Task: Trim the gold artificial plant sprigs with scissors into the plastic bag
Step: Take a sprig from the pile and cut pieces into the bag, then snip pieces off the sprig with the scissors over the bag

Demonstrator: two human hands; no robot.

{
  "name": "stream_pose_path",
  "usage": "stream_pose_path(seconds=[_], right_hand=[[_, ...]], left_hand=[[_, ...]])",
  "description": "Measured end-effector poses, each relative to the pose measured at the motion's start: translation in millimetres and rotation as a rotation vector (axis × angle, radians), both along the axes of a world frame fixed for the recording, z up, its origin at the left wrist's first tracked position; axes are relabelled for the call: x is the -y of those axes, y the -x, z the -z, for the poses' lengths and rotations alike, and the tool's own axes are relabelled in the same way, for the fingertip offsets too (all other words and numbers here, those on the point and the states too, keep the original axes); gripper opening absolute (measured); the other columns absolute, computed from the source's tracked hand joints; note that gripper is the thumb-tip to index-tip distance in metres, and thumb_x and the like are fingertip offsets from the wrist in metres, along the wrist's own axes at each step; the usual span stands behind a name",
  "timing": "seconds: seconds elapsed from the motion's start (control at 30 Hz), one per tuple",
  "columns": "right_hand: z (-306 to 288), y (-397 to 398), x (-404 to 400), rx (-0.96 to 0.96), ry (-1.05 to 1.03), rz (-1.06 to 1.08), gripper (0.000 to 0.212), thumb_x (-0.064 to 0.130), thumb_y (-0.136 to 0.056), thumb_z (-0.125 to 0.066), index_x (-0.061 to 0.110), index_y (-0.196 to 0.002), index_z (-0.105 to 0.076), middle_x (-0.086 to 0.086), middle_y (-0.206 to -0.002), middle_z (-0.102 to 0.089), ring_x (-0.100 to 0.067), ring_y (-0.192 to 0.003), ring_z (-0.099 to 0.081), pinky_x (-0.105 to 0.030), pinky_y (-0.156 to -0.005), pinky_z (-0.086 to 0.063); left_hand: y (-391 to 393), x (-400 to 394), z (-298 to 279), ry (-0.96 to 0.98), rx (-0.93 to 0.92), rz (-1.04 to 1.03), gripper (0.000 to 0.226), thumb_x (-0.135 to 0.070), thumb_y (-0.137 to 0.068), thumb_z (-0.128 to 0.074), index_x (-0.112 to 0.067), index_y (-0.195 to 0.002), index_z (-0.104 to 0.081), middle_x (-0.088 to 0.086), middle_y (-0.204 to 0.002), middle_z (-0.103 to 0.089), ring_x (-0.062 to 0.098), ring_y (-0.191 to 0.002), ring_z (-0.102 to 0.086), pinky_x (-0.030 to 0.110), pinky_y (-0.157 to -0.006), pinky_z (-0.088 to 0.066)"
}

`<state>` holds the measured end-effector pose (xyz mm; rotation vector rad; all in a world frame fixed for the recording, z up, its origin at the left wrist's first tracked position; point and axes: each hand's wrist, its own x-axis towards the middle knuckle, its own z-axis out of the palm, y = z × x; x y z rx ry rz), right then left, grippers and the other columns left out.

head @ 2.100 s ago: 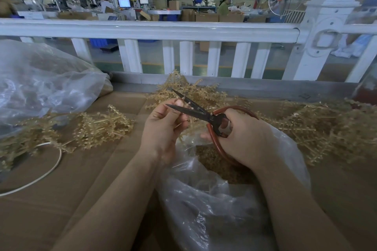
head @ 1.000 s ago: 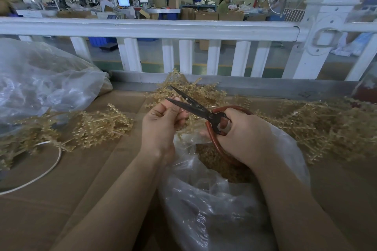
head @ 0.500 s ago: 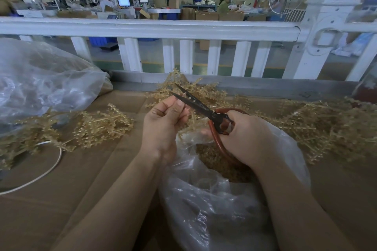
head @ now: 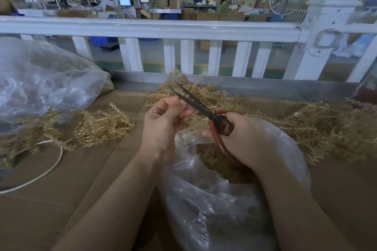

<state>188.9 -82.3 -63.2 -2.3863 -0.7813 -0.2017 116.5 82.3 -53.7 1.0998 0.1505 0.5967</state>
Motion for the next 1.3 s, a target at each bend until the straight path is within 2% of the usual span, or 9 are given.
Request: stream_pose_path(seconds=[0.1, 0.23, 0.37, 0.43, 0.77, 0.93, 1.07, 1.2, 1.3], right_hand=[[0.6, -1.3, 0.2, -0.018, -0.03, -0.019, 0.062, 0.096, -0.056, -0.038, 0.044, -0.084, -0.057, 0.021, -0.072, -0.063, 0.006, -0.068, -0.056, -0.012, -0.056, -0.034], [1.1, -2.5, 1.4, -0.001, -0.035, -0.014, 0.064, 0.096, -0.057, -0.041, 0.043, -0.087, -0.059, 0.019, -0.073, -0.065, 0.005, -0.068, -0.057, -0.014, -0.057, -0.037], [6.8, -7.1, 2.5, 0.076, 0.005, 0.025, 0.042, 0.078, -0.079, -0.063, 0.037, -0.086, -0.063, 0.015, -0.068, -0.064, -0.001, -0.064, -0.059, -0.026, -0.061, -0.053], [8.8, -8.6, 2.1, 0.098, 0.004, 0.036, 0.035, 0.071, -0.083, -0.066, 0.036, -0.087, -0.065, 0.015, -0.066, -0.064, -0.002, -0.061, -0.059, -0.027, -0.061, -0.055], [13.8, -11.3, 1.8, 0.115, -0.019, 0.011, 0.036, 0.079, -0.077, -0.061, 0.043, -0.082, -0.057, 0.019, -0.06, -0.058, 0.001, -0.057, -0.056, -0.02, -0.054, -0.046], [12.0, -10.1, 3.4, 0.143, -0.027, -0.015, 0.04, 0.081, -0.076, -0.057, 0.043, -0.089, -0.059, 0.019, -0.064, -0.06, 0.002, -0.06, -0.056, -0.02, -0.055, -0.047], [9.9, -7.3, 3.3, 0.168, -0.047, -0.003, 0.033, 0.076, -0.08, -0.064, 0.045, -0.091, -0.057, 0.023, -0.063, -0.057, 0.006, -0.059, -0.053, -0.012, -0.051, -0.034], [12.6, -8.2, 1.4, 0.131, -0.06, -0.018, 0.032, 0.072, -0.081, -0.068, 0.043, -0.09, -0.059, 0.02, -0.064, -0.058, 0.002, -0.059, -0.055, -0.017, -0.053, -0.04], [13.5, -9.9, 0.2, 0.107, -0.051, -0.028, 0.037, 0.076, -0.079, -0.066, 0.041, -0.093, -0.061, 0.021, -0.068, -0.06, 0.004, -0.062, -0.056, -0.014, -0.055, -0.039]], left_hand=[[-0.5, 0.4, 0.3, -0.042, 0.022, 0.007, 0.026, -0.002, -0.093, -0.06, -0.019, -0.075, -0.065, -0.001, -0.072, -0.072, 0.009, -0.067, -0.066, 0.02, -0.068, -0.053], [-0.5, -1.4, 0.7, -0.054, 0.037, 0.018, 0.03, -0.002, -0.092, -0.061, -0.022, -0.071, -0.066, 0.0, -0.074, -0.072, 0.011, -0.068, -0.066, 0.022, -0.069, -0.053], [-1.2, -2.5, 1.9, -0.069, 0.019, 0.014, 0.022, -0.001, -0.092, -0.061, -0.016, -0.076, -0.066, 0.003, -0.076, -0.072, 0.012, -0.069, -0.066, 0.021, -0.068, -0.053], [-1.4, -3.4, 2.6, -0.07, 0.014, 0.002, 0.02, 0.0, -0.093, -0.06, -0.012, -0.079, -0.066, 0.004, -0.075, -0.072, 0.011, -0.067, -0.066, 0.021, -0.066, -0.053], [-1.5, -1.7, 2.6, -0.05, 0.054, 0.021, 0.037, 0.002, -0.095, -0.054, -0.018, -0.072, -0.073, 0.001, -0.07, -0.071, 0.01, -0.065, -0.064, 0.019, -0.065, -0.051], [-2.2, -1.3, 3.3, -0.089, 0.052, -0.002, 0.024, 0.004, -0.093, -0.056, -0.01, -0.078, -0.067, 0.002, -0.069, -0.069, 0.011, -0.064, -0.062, 0.019, -0.065, -0.05], [-2.8, 1.1, 5.6, -0.179, 0.053, -0.012, 0.021, 0.004, -0.091, -0.06, -0.009, -0.078, -0.069, 0.011, -0.073, -0.064, 0.018, -0.068, -0.057, 0.025, -0.068, -0.048], [-3.4, 1.8, 7.0, -0.169, 0.057, 0.018, 0.009, -0.005, -0.083, -0.065, -0.01, -0.076, -0.068, 0.008, -0.071, -0.065, 0.017, -0.068, -0.058, 0.025, -0.068, -0.049], [-4.4, 1.1, 8.1, -0.133, 0.054, 0.048, 0.005, -0.012, -0.079, -0.063, -0.009, -0.078, -0.067, 0.009, -0.073, -0.065, 0.016, -0.067, -0.058, 0.025, -0.068, -0.049]])
